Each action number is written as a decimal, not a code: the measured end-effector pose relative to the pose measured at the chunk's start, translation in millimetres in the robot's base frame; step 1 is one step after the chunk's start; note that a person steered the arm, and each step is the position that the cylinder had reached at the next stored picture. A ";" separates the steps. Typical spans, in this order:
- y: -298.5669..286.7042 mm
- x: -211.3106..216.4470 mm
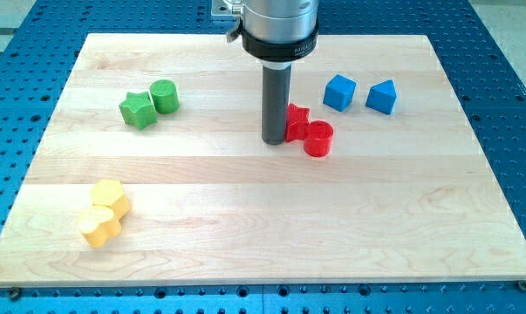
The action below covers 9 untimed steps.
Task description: Move the red star left to the cube
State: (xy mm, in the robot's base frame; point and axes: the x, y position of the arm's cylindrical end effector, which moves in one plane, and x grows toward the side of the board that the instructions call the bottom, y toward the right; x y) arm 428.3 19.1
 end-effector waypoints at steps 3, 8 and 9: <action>33.8 -38.2; 10.6 -79.2; 5.8 -76.2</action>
State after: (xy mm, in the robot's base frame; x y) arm 352.1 24.9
